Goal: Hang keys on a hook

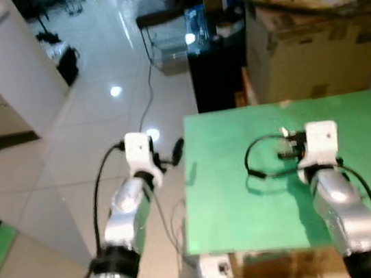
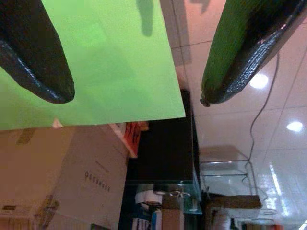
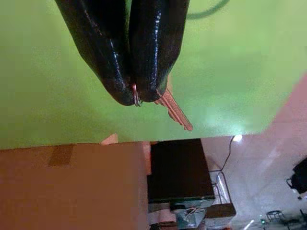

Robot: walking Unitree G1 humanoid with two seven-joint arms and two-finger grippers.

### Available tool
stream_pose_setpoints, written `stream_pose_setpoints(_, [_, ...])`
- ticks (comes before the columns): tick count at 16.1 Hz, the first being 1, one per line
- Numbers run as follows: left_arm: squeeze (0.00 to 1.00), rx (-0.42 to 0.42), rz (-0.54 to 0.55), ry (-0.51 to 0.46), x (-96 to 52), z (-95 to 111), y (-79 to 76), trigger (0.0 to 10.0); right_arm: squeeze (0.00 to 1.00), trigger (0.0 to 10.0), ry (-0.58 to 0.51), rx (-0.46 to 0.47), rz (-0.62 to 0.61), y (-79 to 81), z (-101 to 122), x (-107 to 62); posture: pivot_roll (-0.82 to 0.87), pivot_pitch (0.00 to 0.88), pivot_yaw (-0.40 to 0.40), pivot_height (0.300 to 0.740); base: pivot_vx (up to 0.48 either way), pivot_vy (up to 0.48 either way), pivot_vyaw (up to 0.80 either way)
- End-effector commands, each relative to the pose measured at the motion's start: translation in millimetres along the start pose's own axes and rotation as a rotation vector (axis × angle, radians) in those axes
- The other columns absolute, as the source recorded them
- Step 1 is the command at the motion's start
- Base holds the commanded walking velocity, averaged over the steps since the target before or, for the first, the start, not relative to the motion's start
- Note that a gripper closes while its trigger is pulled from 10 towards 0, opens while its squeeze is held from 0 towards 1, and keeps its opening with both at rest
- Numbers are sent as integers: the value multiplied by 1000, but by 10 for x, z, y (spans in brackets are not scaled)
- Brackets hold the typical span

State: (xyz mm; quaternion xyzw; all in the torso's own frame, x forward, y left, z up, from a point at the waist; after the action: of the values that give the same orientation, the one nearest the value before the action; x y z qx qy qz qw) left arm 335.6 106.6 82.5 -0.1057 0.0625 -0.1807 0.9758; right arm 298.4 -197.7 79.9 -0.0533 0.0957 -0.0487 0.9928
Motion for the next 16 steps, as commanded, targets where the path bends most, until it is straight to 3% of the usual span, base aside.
stream_pose_setpoints(1, [0, 32, 34, -4, -54, 16, 114, 10000, 0, 10000, -9, 10, 29, 140, -10, -9, -171, 0, 142, 740, 0, 0, 725])
stream_pose_setpoints(4, [0, 48, 87, -14, -78, 62, 231, 10000, 0, 10000, 2, 31, 63, 262, -83, -14, -148, 0, 124, 740, 0, 0, 704])
stream_pose_setpoints(7, [0, 34, 156, -23, -190, 57, 373, 10000, 0, 10000, -15, 81, 39, 250, -90, -17, -128, 0, 97, 740, 0, 0, 663])
stream_pose_setpoints(10, [0, -35, 353, -50, -518, -85, 567, 10000, 0, 10000, -59, 31, 72, 263, -31, -33, -76, 0, 23, 740, 0, -320, 638])
stream_pose_setpoints(13, [0, -18, 363, -54, -622, -120, 520, 10000, 0, 10000, -52, 16, 109, 287, -38, -2, -56, 0, -3, 740, 0, -480, 635])
stream_pose_setpoints(16, [0, 136, 285, -69, -663, -74, 326, 10000, 0, 10000, -44, 49, 132, 262, -31, 91, -20, 0, -3, 740, 0, -480, 627])
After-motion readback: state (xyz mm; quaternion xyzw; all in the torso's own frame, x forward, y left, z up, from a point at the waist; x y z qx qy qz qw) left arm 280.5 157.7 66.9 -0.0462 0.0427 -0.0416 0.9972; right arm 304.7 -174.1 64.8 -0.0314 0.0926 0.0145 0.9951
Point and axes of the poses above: a point about 5 cm out from each wrist's last joint towards the gripper, its own x axis pointing out of the wrist towards the gripper, its own z axis along the axis of the wrist's last joint, y = z × x, the point moved 1 cm from there along x, pointing out of the wrist towards the gripper, and after that the axes turned 4 degrees about -x, right-handed, at the moved point
